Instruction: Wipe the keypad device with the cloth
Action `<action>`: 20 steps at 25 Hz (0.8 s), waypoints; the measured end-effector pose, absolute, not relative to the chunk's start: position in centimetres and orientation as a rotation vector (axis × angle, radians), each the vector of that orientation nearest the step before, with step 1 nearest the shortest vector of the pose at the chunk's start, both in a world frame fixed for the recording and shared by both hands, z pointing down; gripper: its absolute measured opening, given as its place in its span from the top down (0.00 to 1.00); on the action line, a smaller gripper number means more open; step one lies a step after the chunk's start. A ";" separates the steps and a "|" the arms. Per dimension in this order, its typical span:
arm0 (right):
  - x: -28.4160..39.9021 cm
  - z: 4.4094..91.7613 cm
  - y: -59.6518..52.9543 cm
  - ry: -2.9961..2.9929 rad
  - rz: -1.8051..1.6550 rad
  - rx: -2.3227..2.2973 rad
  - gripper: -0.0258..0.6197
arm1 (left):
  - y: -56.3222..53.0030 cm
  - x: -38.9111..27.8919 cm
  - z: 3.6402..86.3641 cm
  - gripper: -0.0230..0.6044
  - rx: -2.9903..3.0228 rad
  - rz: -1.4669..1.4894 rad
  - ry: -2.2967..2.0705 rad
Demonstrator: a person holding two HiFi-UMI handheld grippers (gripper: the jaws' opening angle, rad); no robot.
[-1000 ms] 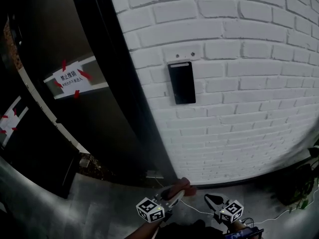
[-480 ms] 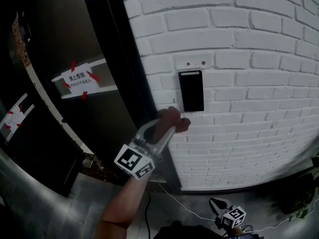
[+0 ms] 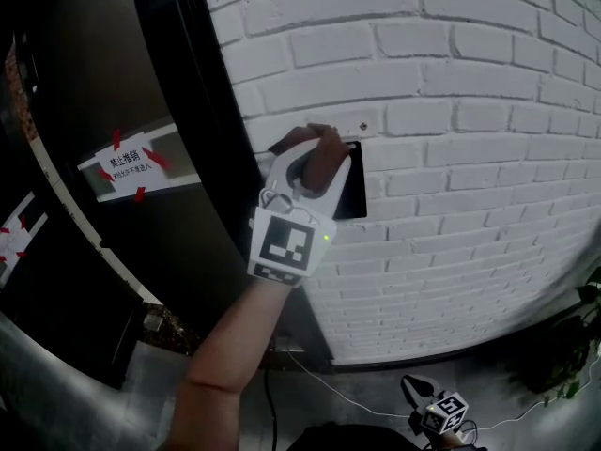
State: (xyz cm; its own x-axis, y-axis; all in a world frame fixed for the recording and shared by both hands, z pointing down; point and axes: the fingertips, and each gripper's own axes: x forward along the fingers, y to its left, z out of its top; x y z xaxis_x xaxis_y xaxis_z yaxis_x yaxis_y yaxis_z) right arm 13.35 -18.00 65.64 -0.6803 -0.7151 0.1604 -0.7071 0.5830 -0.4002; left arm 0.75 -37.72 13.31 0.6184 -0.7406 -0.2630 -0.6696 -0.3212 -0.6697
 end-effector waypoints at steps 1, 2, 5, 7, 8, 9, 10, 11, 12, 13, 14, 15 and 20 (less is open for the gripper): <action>13.5 65.7 -18.0 2.771 -0.695 -1.261 0.96 | -37.8 1.7 13.2 0.78 -2.043 -0.145 1.087; 13.6 65.8 -18.0 2.765 -0.698 -1.270 0.96 | -37.8 2.8 13.2 0.78 -2.026 -0.170 1.065; 13.4 65.9 -18.0 2.758 -0.710 -1.285 0.96 | -37.6 5.2 14.2 0.78 -1.963 -0.255 0.996; 12.8 66.1 -18.0 2.763 -0.720 -1.278 0.96 | -37.5 5.4 15.6 0.78 -1.954 -0.302 0.954; 12.4 66.2 -18.0 2.770 -0.720 -1.270 0.96 | -37.4 5.2 16.5 0.79 -1.968 -0.324 0.931; 12.2 66.4 -18.0 2.779 -0.719 -1.263 0.96 | -37.3 4.7 17.5 0.79 -1.980 -0.346 0.915; 11.9 66.4 -18.0 2.788 -0.719 -1.257 0.96 | -37.3 4.1 18.3 0.79 -1.984 -0.364 0.913; 11.6 66.5 -18.1 2.798 -0.719 -1.250 0.96 | -37.4 3.2 19.0 0.79 -1.983 -0.373 0.927; 11.3 66.5 -18.2 2.806 -0.719 -1.242 0.96 | -37.4 2.2 19.4 0.79 -1.984 -0.369 0.952; 10.9 66.4 -18.4 2.814 -0.717 -1.233 0.96 | -37.5 1.2 19.4 0.79 -1.990 -0.353 0.983; 10.6 66.3 -18.5 2.821 -0.714 -1.224 0.96 | -37.7 0.2 19.2 0.79 -1.997 -0.329 1.015; 10.3 66.2 -18.6 2.828 -0.710 -1.217 0.96 | -37.8 -0.5 18.8 0.79 -1.998 -0.302 1.041; 9.9 66.1 -18.8 2.824 -0.719 -1.222 0.96 | -38.2 -0.1 16.2 0.79 -1.878 -0.284 1.026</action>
